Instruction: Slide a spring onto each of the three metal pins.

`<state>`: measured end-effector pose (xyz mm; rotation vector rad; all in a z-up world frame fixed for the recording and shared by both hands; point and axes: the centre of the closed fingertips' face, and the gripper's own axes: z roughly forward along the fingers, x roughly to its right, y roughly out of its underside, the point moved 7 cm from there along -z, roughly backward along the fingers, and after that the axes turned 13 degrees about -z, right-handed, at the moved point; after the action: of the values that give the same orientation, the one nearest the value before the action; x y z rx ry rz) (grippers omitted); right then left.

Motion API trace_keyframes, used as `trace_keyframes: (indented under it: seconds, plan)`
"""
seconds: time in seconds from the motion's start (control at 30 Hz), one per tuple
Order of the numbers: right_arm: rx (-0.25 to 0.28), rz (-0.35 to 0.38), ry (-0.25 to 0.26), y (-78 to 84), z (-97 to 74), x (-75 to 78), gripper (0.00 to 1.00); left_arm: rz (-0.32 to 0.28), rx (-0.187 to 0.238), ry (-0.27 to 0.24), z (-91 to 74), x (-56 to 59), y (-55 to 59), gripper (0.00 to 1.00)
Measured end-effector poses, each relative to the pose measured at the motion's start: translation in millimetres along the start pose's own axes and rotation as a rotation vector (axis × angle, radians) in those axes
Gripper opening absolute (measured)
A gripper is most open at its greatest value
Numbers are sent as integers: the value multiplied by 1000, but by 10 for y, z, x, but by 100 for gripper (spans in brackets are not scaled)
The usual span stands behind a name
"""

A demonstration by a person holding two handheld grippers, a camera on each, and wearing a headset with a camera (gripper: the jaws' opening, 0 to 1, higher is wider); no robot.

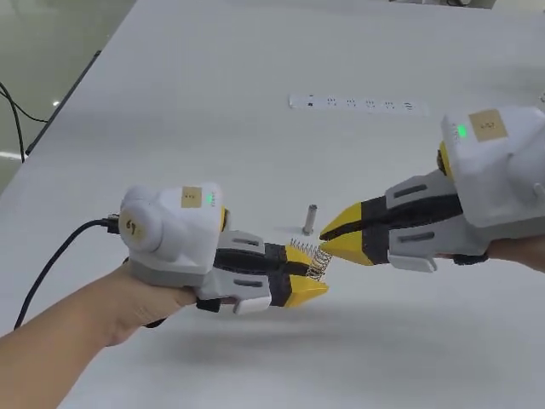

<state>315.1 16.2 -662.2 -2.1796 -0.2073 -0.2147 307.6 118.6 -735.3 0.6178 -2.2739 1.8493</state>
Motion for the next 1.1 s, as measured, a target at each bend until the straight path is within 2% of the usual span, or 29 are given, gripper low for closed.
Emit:
trace_keyframes:
  seconds: [0.17,0.27,0.5,0.6,0.9,1.1]
  plan:
    - [35,54,26,1,-39,16,10,-2,9,0,-8,2,-17,2]
    - [65,111,22,-12,-37,-12,16,-6,17,-2,-14,1,-27,2]
    - [59,143,23,75,3,-75,17,-18,50,-1,-22,27,-78,2]
    - [82,177,24,69,9,-82,17,-18,50,6,-20,46,-82,2]
    - [106,195,18,47,50,-80,8,-21,44,16,-17,53,-77,2]
    - [82,111,9,2,117,-120,8,-8,21,14,-16,47,-51,2]
